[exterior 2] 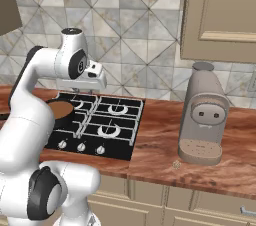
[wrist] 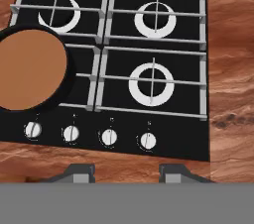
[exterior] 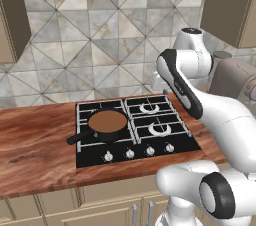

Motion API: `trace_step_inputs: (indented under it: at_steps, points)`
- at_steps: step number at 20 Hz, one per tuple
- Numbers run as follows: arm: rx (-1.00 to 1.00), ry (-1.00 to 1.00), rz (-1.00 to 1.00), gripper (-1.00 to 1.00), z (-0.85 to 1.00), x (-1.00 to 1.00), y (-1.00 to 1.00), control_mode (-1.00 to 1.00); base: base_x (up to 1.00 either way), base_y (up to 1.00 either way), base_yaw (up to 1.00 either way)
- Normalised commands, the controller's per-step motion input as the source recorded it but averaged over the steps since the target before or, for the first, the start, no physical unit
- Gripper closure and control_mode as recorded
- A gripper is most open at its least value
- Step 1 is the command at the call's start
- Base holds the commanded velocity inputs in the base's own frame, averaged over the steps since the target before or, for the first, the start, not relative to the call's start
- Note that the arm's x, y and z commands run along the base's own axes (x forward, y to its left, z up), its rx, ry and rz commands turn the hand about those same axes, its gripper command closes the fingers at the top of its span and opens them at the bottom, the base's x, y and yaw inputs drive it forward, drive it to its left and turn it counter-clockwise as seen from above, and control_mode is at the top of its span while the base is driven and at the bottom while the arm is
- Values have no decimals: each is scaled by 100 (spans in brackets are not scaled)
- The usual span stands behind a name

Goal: Pick up the sugar cube(s) and place them in the saucepan with hot chocolate.

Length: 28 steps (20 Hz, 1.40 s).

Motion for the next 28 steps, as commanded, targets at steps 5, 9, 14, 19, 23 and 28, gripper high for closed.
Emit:
trace_step_inputs:
  at_steps: [5,9,14,19,23,28]
  points:
    - [0,1,0,-100,-1,-26,-11,-100,0,0,0]
    - [0,0,-14,-100,0,-43,-48,-100,0,0,0]
    - [0,7,-31,-100,-5,-21,-76,-100,0,0,0]
    - [0,14,-41,-100,-18,0,-80,-100,0,0,0]
    - [0,21,-44,-100,-30,0,-78,-100,0,0,0]
    - [1,23,-45,-100,-40,0,-88,-100,0,0,0]
